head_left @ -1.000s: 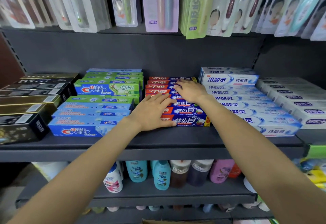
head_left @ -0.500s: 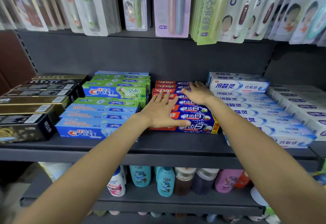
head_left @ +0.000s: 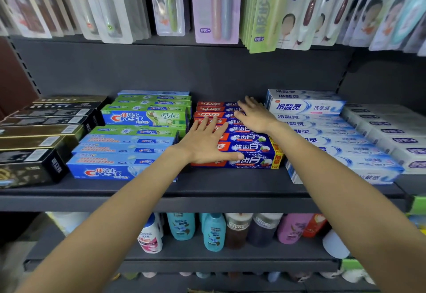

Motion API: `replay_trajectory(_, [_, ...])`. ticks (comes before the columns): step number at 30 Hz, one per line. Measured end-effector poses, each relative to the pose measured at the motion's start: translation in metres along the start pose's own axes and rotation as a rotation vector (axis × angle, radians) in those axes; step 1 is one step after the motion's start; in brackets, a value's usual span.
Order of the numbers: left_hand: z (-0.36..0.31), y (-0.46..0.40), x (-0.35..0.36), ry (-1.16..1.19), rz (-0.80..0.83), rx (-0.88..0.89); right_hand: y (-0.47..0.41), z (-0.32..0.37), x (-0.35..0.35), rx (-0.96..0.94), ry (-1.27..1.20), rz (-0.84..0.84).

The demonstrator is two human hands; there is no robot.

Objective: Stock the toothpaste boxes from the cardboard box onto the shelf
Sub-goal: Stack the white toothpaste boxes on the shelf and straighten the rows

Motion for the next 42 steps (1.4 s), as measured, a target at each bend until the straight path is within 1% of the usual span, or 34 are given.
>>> replay_trajectory(3, [-0.001,0.001,0.000,-0.009,-0.009,0.000,0.024,0.009,0.001,-0.154,-0.027,0.079])
replay_trajectory(5, [-0.001,0.001,-0.001,-0.006,-0.011,0.000,0.037,0.008,0.007,-0.180,-0.027,0.102])
replay_trajectory(11, [-0.001,0.002,-0.001,-0.003,-0.019,-0.001,0.042,0.006,0.007,-0.125,-0.002,0.032])
replay_trajectory(16, [-0.002,0.002,-0.001,-0.007,-0.019,-0.008,0.043,0.004,0.007,-0.109,0.002,0.011])
replay_trajectory(20, [-0.002,0.003,-0.003,-0.015,-0.038,-0.026,0.043,0.004,0.007,-0.108,-0.027,0.024])
replay_trajectory(23, [0.000,0.006,-0.005,-0.001,-0.099,-0.082,0.046,0.005,0.002,-0.108,-0.107,0.039])
replay_trajectory(25, [0.002,0.014,-0.007,0.058,-0.160,-0.108,0.056,0.005,-0.011,-0.098,-0.205,-0.015])
replay_trajectory(27, [0.006,0.022,-0.006,0.196,-0.196,-0.092,0.079,0.001,-0.033,-0.101,-0.257,-0.117])
replay_trajectory(29, [0.010,0.027,-0.005,0.309,-0.213,-0.047,0.112,-0.009,-0.046,-0.098,-0.220,-0.176])
replay_trajectory(33, [0.014,0.026,0.000,0.332,-0.187,-0.025,0.160,-0.026,-0.034,-0.015,-0.083,-0.076])
replay_trajectory(38, [0.020,0.017,0.008,0.353,-0.091,-0.083,0.154,-0.015,-0.017,-0.081,-0.056,-0.055])
replay_trajectory(42, [0.017,0.018,0.009,0.346,-0.054,-0.069,0.143,-0.016,-0.009,-0.091,0.079,-0.051])
Point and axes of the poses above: each hand's wrist, its own y-axis away from the middle knuckle, its own x-axis out of the palm, z = x × y, the point moved 7 cm from there along -y, towards the middle knuckle, and after that the axes turned 4 degrees about -y, right-handed, at the moved point
